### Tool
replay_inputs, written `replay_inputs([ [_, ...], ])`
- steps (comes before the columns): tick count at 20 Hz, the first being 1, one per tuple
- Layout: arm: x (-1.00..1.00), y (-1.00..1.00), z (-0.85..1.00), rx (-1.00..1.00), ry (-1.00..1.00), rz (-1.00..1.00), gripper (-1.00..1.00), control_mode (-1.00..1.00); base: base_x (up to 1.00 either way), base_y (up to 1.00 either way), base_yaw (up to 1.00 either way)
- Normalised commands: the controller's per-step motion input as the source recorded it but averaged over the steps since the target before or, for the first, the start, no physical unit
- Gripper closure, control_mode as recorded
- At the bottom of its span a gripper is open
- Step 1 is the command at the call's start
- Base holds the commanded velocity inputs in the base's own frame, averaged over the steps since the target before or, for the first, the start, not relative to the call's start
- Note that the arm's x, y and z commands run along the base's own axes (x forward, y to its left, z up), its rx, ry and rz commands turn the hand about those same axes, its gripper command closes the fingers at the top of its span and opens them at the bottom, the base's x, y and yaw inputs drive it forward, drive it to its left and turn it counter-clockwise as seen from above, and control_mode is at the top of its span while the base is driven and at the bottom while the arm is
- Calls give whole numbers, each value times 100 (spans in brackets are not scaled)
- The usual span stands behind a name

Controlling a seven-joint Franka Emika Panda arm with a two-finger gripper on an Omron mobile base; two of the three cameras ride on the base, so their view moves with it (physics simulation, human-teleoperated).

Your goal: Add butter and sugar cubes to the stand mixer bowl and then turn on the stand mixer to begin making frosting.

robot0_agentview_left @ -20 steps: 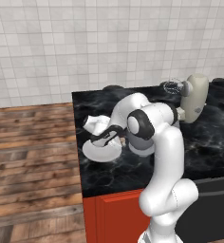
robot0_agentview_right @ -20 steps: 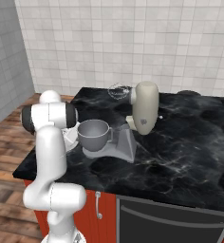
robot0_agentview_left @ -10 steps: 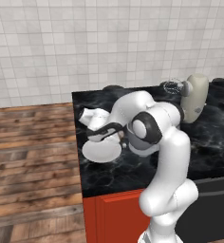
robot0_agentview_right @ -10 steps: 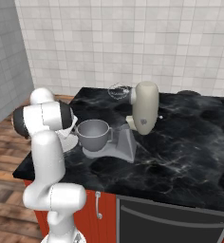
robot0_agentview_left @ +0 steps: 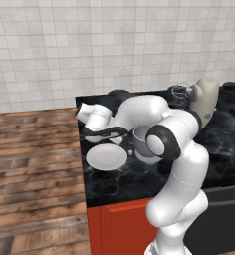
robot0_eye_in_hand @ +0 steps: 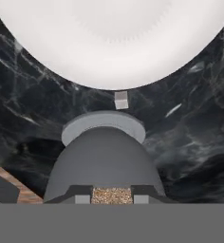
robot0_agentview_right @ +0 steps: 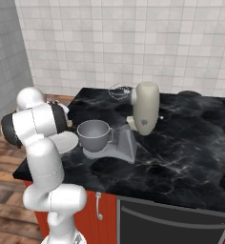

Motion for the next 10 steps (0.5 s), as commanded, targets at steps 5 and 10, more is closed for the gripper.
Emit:
replay_inputs([
  [5,-5,-39,38,0,0,0,100,-100,0,0,0],
  [10,0,-56,4,0,0,0,100,-100,0,0,0],
])
